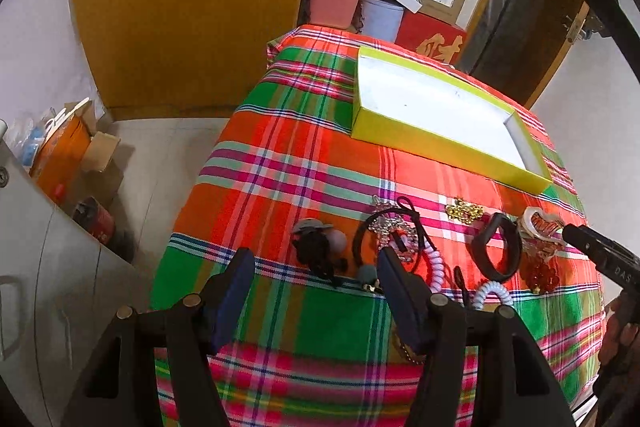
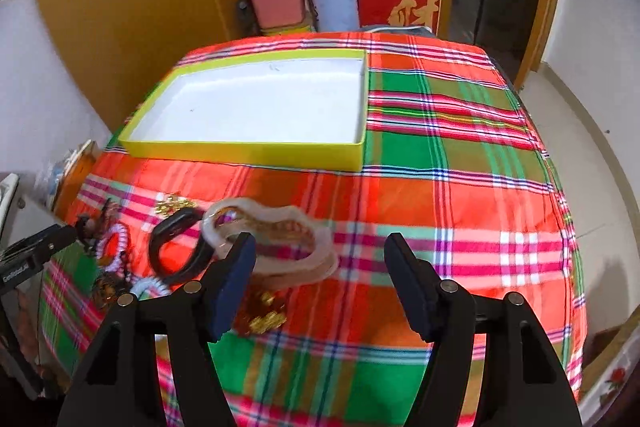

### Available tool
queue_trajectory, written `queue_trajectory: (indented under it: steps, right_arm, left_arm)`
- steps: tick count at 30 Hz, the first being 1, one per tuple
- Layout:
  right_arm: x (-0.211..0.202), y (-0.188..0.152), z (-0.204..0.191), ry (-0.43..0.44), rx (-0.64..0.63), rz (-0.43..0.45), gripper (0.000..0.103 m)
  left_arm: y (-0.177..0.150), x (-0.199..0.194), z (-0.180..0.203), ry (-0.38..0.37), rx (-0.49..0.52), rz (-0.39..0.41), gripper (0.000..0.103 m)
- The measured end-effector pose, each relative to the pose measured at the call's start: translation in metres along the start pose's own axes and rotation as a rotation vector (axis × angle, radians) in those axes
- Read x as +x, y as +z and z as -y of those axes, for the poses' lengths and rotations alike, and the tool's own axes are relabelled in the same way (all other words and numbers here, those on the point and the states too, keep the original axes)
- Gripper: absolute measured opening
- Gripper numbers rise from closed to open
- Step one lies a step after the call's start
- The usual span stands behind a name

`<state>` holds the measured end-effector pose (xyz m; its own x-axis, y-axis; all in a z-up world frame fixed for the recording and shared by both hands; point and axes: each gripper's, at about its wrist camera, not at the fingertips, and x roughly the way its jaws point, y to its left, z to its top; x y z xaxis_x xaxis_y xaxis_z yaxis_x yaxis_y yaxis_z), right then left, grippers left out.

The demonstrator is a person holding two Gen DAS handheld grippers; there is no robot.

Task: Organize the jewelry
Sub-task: 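Grasp the pink claw clip with the right tool while the left tool grasps the small dark ornament, then release the claw clip into the yellow tray while the left tool drops the ornament there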

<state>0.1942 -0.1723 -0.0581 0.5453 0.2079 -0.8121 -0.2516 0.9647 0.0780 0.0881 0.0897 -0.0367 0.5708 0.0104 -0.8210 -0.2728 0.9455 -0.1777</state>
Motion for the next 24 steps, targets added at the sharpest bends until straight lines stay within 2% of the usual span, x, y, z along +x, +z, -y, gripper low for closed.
queue_trajectory:
  steps: [1, 8, 9, 11, 12, 15, 17, 19, 22, 23, 24]
  right_arm:
    - [0.003, 0.001, 0.001, 0.006, -0.003, -0.015, 0.056]
    - [0.021, 0.014, 0.0, 0.084, -0.091, -0.166, 0.042]
    - [0.022, 0.014, -0.001, 0.086, -0.113, -0.182, 0.037]
    - [0.024, 0.013, -0.007, 0.084, -0.17, -0.216, 0.036]
    - [0.026, 0.012, -0.009, 0.084, -0.188, -0.223, 0.034]
    - [0.033, 0.01, -0.014, 0.068, -0.231, -0.241, 0.017]
    - [0.034, 0.009, -0.016, 0.068, -0.233, -0.231, 0.013]
    - [0.033, 0.009, -0.015, 0.067, -0.221, -0.218, 0.01]
    - [0.031, 0.006, -0.016, 0.06, -0.202, -0.202, 0.01]
    - [0.03, 0.005, -0.015, 0.057, -0.197, -0.197, 0.01]
    - [0.028, 0.003, -0.014, 0.055, -0.192, -0.193, 0.01]
  left_arm:
    - [0.001, 0.002, 0.0, 0.0, -0.001, -0.003, 0.063]
    - [0.002, 0.008, -0.001, -0.008, -0.006, -0.017, 0.063]
    - [0.002, 0.009, -0.001, -0.011, -0.007, -0.019, 0.063]
    - [0.002, 0.011, -0.002, -0.015, -0.008, -0.022, 0.063]
    - [0.003, 0.012, -0.002, -0.014, -0.009, -0.024, 0.063]
    - [0.004, 0.018, -0.004, -0.012, -0.016, -0.031, 0.063]
    - [0.006, 0.022, -0.006, -0.011, -0.023, -0.036, 0.063]
    - [0.007, 0.025, -0.008, -0.011, -0.031, -0.037, 0.058]
    - [0.008, 0.026, -0.009, -0.006, -0.026, -0.028, 0.041]
    - [0.009, 0.026, -0.009, -0.009, -0.023, -0.027, 0.03]
    - [0.009, 0.027, -0.009, -0.009, -0.02, -0.028, 0.029]
